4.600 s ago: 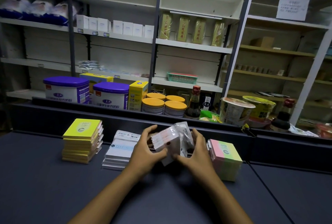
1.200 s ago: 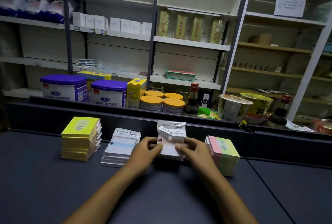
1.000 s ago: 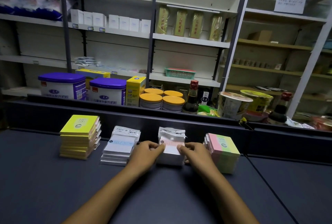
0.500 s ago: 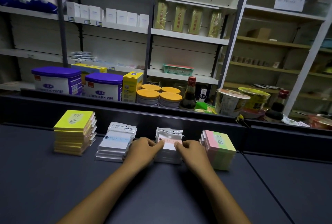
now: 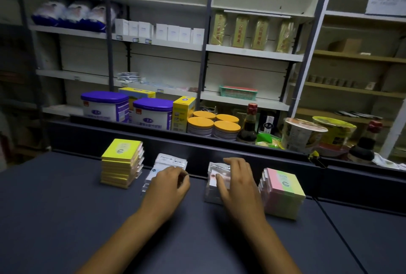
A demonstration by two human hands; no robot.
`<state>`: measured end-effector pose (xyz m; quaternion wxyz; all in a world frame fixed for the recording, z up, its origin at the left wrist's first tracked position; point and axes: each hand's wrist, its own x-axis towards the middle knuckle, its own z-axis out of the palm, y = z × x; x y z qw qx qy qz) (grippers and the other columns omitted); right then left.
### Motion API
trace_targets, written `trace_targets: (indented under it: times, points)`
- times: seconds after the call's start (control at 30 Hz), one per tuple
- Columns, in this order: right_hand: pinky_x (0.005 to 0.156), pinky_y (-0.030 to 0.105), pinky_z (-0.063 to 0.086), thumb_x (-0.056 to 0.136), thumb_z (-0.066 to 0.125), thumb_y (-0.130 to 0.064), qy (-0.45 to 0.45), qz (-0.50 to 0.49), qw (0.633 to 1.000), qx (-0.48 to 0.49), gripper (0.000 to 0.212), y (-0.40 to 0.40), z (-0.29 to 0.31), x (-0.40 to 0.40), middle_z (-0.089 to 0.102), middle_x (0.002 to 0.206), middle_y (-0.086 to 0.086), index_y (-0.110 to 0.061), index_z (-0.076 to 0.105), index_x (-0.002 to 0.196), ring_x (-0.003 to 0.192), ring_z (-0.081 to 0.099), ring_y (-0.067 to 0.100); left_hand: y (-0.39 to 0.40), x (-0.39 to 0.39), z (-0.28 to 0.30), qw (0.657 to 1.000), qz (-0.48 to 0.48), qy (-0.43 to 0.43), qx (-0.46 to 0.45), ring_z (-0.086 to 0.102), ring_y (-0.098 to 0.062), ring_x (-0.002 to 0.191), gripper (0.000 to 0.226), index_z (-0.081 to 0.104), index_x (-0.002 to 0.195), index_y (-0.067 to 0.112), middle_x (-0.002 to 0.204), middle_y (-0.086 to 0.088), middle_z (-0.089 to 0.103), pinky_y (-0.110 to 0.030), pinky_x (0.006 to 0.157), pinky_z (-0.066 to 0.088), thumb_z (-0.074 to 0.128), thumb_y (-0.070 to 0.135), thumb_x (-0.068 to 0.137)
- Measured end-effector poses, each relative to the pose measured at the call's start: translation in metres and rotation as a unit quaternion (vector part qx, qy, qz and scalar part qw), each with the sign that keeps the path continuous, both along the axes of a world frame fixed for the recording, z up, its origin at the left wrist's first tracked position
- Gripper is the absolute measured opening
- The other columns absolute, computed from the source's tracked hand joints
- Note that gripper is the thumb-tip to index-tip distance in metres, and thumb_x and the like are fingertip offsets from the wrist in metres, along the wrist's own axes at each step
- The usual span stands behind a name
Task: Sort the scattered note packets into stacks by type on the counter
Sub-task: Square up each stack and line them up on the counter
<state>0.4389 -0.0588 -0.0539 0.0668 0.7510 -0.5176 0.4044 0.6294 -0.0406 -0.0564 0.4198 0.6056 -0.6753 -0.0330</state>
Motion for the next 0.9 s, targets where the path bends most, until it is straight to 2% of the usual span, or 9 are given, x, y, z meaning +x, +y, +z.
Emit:
trace_targets:
  times: [0.1, 0.2, 0.3, 0.37, 0.47, 0.53, 0.63, 0.73, 0.9]
  points:
    - [0.092, 0.023, 0.044, 0.094, 0.059, -0.032, 0.029, 0.032, 0.999, -0.001, 0.036, 0.004, 0.004, 0.017, 0.05, 0.123, -0.005, -0.02, 0.051, 0.127, 0.116, 0.047, 0.013, 0.005, 0.03, 0.002, 1.0, 0.009, 0.008, -0.004, 0.063, -0.016, 0.092, 0.013, 0.07, 0.098, 0.014, 0.098, 0.001, 0.065, -0.037, 0.084, 0.053, 0.061, 0.019, 0.091]
    - [0.094, 0.024, 0.043, 0.095, 0.057, -0.036, 0.046, 0.058, 0.997, 0.014, 0.038, 0.003, 0.008, 0.042, 0.048, 0.126, -0.006, -0.02, 0.05, 0.129, 0.119, 0.045, 0.012, 0.004, 0.056, 0.002, 1.0, 0.022, 0.018, 0.001, 0.063, -0.018, 0.096, 0.021, 0.069, 0.109, 0.012, 0.105, -0.001, 0.063, -0.038, 0.087, 0.054, 0.06, 0.018, 0.091]
    - [0.097, 0.029, 0.043, 0.097, 0.055, -0.042, 0.019, 0.072, 0.992, 0.104, 0.04, -0.003, 0.008, 0.072, 0.048, 0.126, -0.002, -0.019, 0.048, 0.128, 0.119, 0.048, 0.016, -0.001, 0.074, 0.002, 0.998, 0.042, 0.001, 0.054, 0.059, -0.022, 0.109, 0.033, 0.063, 0.123, 0.014, 0.12, -0.005, 0.063, -0.035, 0.093, 0.048, 0.056, 0.026, 0.094]
    - [0.096, 0.036, 0.045, 0.096, 0.054, -0.046, 0.005, 0.047, 0.982, 0.182, 0.042, -0.009, 0.007, 0.09, 0.054, 0.124, 0.002, -0.017, 0.048, 0.126, 0.116, 0.054, 0.021, -0.005, 0.079, 0.0, 0.995, 0.044, -0.018, 0.09, 0.057, -0.026, 0.114, 0.036, 0.06, 0.127, 0.014, 0.123, -0.007, 0.062, -0.035, 0.092, 0.047, 0.052, 0.03, 0.096]
    - [0.095, 0.037, 0.045, 0.096, 0.052, -0.05, -0.018, 0.003, 0.965, 0.261, 0.044, -0.021, 0.001, 0.109, 0.066, 0.114, 0.005, -0.013, 0.051, 0.121, 0.111, 0.06, 0.024, -0.012, 0.084, -0.006, 0.99, 0.038, -0.037, 0.133, 0.057, -0.031, 0.11, 0.035, 0.057, 0.121, 0.012, 0.118, -0.01, 0.063, -0.038, 0.088, 0.049, 0.046, 0.035, 0.097]
    - [0.094, 0.034, 0.04, 0.095, 0.051, -0.053, -0.03, -0.03, 0.956, 0.289, 0.045, -0.027, -0.006, 0.116, 0.072, 0.108, 0.004, -0.015, 0.053, 0.119, 0.109, 0.063, 0.024, -0.018, 0.087, -0.011, 0.988, 0.035, -0.048, 0.142, 0.058, -0.034, 0.107, 0.037, 0.056, 0.122, 0.013, 0.117, -0.012, 0.062, -0.039, 0.087, 0.05, 0.044, 0.037, 0.097]
    - [0.104, 0.037, 0.041, 0.09, 0.058, -0.052, -0.093, -0.035, 0.948, 0.303, 0.044, -0.03, -0.017, 0.12, 0.073, 0.1, -0.001, -0.017, 0.057, 0.118, 0.1, 0.069, 0.02, -0.024, 0.089, -0.022, 0.991, 0.028, -0.042, 0.12, 0.059, -0.036, 0.106, 0.039, 0.055, 0.127, 0.015, 0.116, -0.014, 0.063, -0.041, 0.087, 0.05, 0.045, 0.038, 0.097]
    - [0.094, 0.042, 0.054, 0.086, 0.068, -0.046, -0.152, -0.016, 0.94, 0.306, 0.047, -0.028, -0.021, 0.12, 0.067, 0.092, -0.008, -0.015, 0.059, 0.119, 0.094, 0.068, 0.017, -0.029, 0.089, -0.029, 0.996, 0.003, 0.016, 0.092, 0.061, -0.032, 0.106, 0.039, 0.056, 0.128, 0.015, 0.115, -0.011, 0.068, -0.04, 0.088, 0.05, 0.05, 0.037, 0.096]
    - [0.089, 0.036, 0.057, 0.083, 0.075, -0.034, -0.203, -0.015, 0.938, 0.28, 0.046, -0.025, -0.021, 0.119, 0.07, 0.094, -0.006, -0.014, 0.06, 0.121, 0.088, 0.068, 0.01, -0.037, 0.087, -0.035, 0.993, -0.022, 0.082, 0.078, 0.064, -0.024, 0.104, 0.047, 0.054, 0.134, 0.016, 0.118, -0.003, 0.069, -0.038, 0.092, 0.05, 0.06, 0.032, 0.089]
